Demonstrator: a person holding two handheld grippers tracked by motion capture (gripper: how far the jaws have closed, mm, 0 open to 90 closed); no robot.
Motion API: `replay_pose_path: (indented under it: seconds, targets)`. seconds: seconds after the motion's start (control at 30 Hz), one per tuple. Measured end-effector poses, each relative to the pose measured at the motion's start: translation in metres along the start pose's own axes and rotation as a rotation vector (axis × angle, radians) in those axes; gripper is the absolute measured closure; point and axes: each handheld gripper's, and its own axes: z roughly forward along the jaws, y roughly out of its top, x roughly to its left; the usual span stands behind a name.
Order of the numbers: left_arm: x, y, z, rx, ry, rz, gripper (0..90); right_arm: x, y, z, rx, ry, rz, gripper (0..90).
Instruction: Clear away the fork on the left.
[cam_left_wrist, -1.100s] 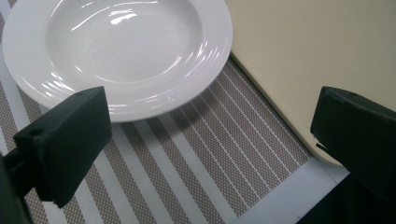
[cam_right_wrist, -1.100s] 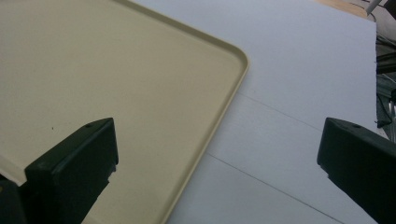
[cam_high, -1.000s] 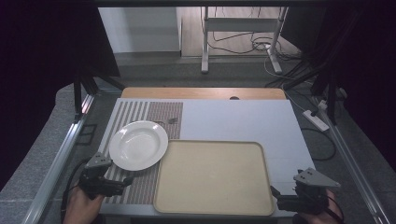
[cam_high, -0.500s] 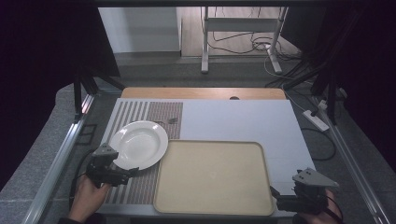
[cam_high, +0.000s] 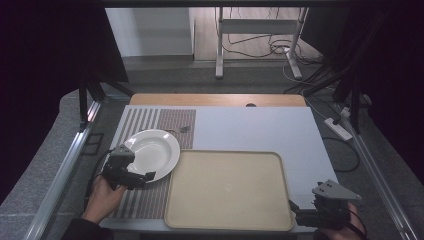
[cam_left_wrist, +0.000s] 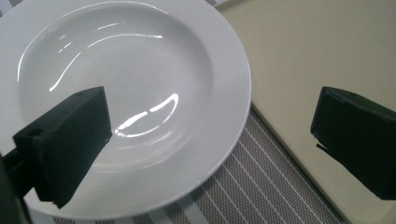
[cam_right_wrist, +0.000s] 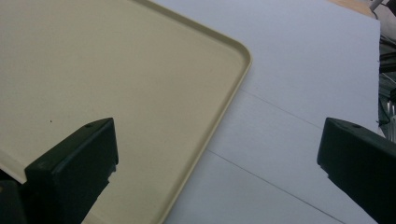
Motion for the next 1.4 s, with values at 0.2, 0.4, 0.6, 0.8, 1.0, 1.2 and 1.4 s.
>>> replay_pose_path:
  seconds: [0.2, 0.4, 0.6, 0.8, 1.0, 1.2, 1.4]
  targets:
    - [0.007, 0.010, 0.010, -0.001, -0.005, -0.005, 0.0, 0.000, 0.000, 0.000, -0.001, 0.001, 0.002, 0.0]
    - [0.012, 0.017, 0.015, -0.005, -0.004, -0.015, 0.0, 0.000, 0.000, 0.000, 0.000, 0.001, 0.003, 0.0]
    - [0.018, 0.024, 0.021, 0.001, 0.009, -0.019, 0.0, 0.000, 0.000, 0.000, 0.001, 0.001, 0.004, 0.0]
    - [0.024, 0.032, 0.028, 0.010, 0.021, -0.015, 0.0, 0.000, 0.000, 0.000, 0.002, 0.001, 0.002, 0.0]
    - [0.030, 0.040, 0.035, 0.019, 0.031, -0.010, 0.0, 0.000, 0.000, 0.000, 0.004, 0.001, 0.000, 0.0]
    - [0.036, 0.047, 0.041, 0.018, 0.033, -0.009, 0.0, 0.000, 0.000, 0.000, 0.006, 0.002, -0.003, 0.0]
    - [0.043, 0.054, 0.048, 0.019, 0.036, -0.013, 0.0, 0.000, 0.000, 0.000, 0.008, 0.003, -0.005, 0.0]
